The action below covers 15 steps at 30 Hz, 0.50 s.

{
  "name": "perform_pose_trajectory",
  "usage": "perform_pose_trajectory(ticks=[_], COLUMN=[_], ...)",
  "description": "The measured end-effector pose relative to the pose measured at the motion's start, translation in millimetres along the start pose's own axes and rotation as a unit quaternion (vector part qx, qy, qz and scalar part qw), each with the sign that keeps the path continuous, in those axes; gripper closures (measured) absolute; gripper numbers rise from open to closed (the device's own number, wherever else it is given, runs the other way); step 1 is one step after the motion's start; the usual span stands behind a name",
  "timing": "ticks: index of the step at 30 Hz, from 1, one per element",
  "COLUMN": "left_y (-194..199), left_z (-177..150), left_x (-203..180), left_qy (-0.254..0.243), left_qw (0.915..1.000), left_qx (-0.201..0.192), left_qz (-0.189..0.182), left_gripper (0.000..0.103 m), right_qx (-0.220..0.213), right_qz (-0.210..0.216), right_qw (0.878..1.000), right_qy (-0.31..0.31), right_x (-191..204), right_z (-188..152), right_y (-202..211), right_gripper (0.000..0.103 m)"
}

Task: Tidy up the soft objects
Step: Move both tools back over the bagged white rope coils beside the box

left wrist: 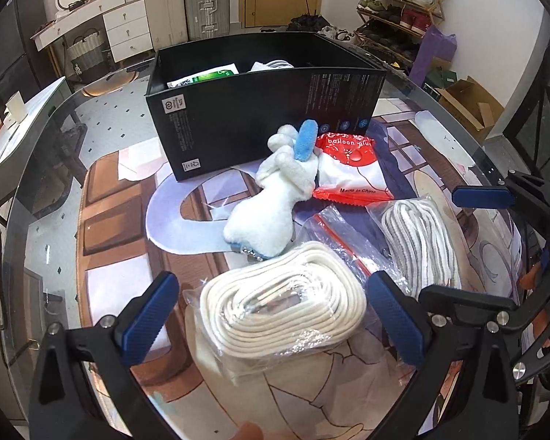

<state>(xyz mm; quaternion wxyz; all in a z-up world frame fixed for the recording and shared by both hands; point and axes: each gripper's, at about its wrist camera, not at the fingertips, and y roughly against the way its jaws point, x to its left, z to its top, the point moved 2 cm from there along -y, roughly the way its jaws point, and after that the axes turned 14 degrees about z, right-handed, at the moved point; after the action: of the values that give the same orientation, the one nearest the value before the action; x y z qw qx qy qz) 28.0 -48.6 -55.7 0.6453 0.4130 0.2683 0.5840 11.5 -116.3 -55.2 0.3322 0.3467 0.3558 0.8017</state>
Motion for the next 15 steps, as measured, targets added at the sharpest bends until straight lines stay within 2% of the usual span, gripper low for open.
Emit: perform_pose_trajectory(ticks=[7,15], left_y=[-3,-4], left_z=[-2,-1], left_x=[-2,-5], left_qy=[0.008,0.013], left_qw=[1.0,0.9999], left_qx=[0.003,0.006], left_qz=[-0.002,-0.005], left_gripper=[0.0,0.0], right_qx=[0.013,0.007], right_qz=[-0.011,-0.026], right_qw=[1.0,1.0], right_qy=[0.014,0.006], right_x=[4,-10], right_z=[-12,-15], right_y=[-7,0], right_gripper=[0.002,0.002])
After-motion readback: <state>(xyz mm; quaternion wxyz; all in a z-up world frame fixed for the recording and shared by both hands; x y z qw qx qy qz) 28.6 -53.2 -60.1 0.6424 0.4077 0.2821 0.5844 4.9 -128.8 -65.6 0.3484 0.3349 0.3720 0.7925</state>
